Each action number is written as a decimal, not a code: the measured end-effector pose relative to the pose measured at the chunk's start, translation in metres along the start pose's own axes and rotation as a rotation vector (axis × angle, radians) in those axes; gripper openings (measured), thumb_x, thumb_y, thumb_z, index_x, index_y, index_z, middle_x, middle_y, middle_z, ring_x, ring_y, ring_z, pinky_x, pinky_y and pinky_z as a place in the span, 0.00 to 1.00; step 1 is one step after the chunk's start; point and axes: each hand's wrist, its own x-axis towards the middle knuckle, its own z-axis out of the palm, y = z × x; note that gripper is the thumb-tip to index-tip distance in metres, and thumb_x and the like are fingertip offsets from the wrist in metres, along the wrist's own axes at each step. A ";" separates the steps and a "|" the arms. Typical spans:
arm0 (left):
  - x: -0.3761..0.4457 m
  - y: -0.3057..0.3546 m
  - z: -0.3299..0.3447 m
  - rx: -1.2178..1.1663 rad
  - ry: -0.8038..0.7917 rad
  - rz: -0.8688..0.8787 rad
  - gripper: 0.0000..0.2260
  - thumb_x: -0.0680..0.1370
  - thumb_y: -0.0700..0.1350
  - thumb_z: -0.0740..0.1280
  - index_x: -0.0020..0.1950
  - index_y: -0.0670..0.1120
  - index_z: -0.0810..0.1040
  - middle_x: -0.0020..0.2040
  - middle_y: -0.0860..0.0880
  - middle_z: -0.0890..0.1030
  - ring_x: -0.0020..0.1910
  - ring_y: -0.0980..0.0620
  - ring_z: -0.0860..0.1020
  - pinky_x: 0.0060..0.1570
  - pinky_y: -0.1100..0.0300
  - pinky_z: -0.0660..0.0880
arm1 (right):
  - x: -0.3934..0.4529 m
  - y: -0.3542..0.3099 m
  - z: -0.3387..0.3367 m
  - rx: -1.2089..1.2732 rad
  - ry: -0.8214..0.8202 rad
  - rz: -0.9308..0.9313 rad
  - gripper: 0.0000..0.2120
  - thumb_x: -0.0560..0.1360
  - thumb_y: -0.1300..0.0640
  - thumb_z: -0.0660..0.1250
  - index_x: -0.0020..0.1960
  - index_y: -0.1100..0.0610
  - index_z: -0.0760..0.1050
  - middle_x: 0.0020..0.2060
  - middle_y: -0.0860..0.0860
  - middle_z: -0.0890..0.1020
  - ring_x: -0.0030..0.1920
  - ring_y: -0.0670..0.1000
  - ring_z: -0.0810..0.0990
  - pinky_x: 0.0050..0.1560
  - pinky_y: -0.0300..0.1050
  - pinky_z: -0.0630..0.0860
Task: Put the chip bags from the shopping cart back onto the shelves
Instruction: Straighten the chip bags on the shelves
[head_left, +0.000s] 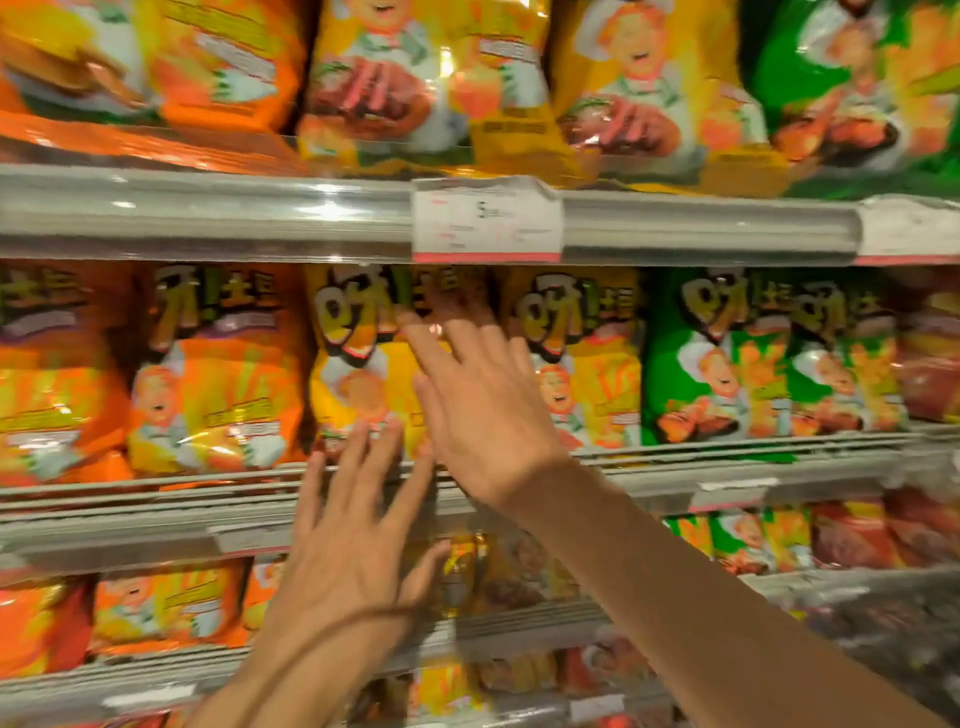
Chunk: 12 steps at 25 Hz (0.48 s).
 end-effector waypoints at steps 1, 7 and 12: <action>0.000 0.003 0.002 0.010 -0.019 -0.014 0.34 0.77 0.65 0.52 0.75 0.45 0.72 0.78 0.38 0.65 0.77 0.36 0.63 0.71 0.37 0.58 | 0.007 0.003 0.000 -0.005 -0.054 0.010 0.27 0.83 0.49 0.56 0.81 0.46 0.56 0.73 0.51 0.70 0.71 0.59 0.67 0.70 0.62 0.61; -0.008 0.010 0.010 0.024 0.001 -0.040 0.39 0.79 0.68 0.44 0.78 0.43 0.67 0.79 0.38 0.64 0.77 0.35 0.62 0.69 0.31 0.64 | -0.020 0.031 -0.004 0.028 0.027 0.012 0.31 0.80 0.49 0.64 0.80 0.46 0.57 0.76 0.51 0.65 0.75 0.61 0.61 0.76 0.65 0.58; -0.013 0.002 0.036 -0.075 0.140 -0.035 0.40 0.76 0.69 0.53 0.81 0.46 0.61 0.81 0.42 0.58 0.80 0.37 0.56 0.68 0.30 0.64 | -0.080 0.106 -0.008 0.004 0.063 0.281 0.36 0.79 0.45 0.64 0.82 0.45 0.50 0.83 0.51 0.48 0.82 0.55 0.41 0.80 0.63 0.42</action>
